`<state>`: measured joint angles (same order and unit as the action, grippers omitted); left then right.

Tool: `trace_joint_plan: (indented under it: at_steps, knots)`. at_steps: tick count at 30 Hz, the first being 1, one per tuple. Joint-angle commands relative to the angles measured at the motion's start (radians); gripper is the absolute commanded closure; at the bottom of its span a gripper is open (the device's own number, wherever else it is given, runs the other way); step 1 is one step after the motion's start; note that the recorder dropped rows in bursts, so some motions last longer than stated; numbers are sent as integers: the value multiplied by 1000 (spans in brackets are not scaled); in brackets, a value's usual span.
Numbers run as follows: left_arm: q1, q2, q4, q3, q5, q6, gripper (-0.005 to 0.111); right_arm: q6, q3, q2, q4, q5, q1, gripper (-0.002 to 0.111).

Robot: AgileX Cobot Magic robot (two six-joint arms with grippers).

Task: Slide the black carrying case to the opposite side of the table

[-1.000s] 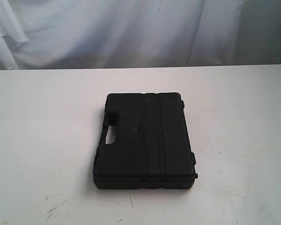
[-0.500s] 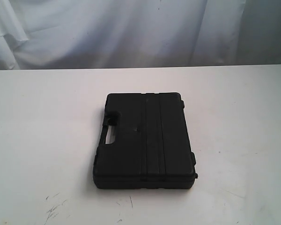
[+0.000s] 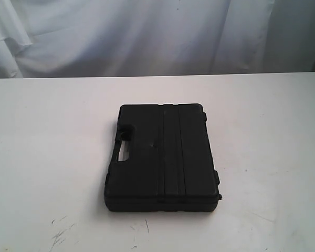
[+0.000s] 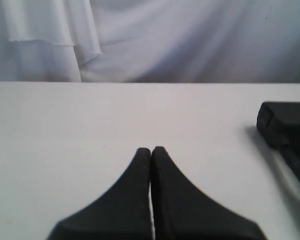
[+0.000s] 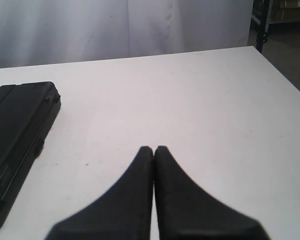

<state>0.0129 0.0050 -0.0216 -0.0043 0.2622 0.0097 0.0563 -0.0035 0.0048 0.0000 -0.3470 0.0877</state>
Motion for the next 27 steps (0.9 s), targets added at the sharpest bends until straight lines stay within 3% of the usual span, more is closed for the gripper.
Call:
trace_joint_plan:
  at_steps: [1, 5, 12, 15, 20, 23, 27]
  knots:
    - [-3, -5, -32, 4, -215, -10, 107, 2, 3, -5, -14, 0, 2, 108]
    - [-3, -5, -32, 4, -346, -10, 107, 2, 3, -5, -14, 0, 2, 108]
    - [-3, -5, -32, 4, -400, -10, 107, 2, 3, -5, -14, 0, 2, 108]
    - [-3, -5, -59, 4, -413, -82, 107, 2, 3, -5, -14, 2, 2, 108]
    - [-3, 22, -138, -80, -342, -89, 107, 2, 3, -5, -9, 2, 2, 108]
    - [-3, 142, -159, -188, -262, -89, 107, 2, 3, -5, -9, 2, 2, 108]
    - [-3, 361, -159, -393, -57, -87, 107, 2, 3, -5, -9, 2, 2, 108]
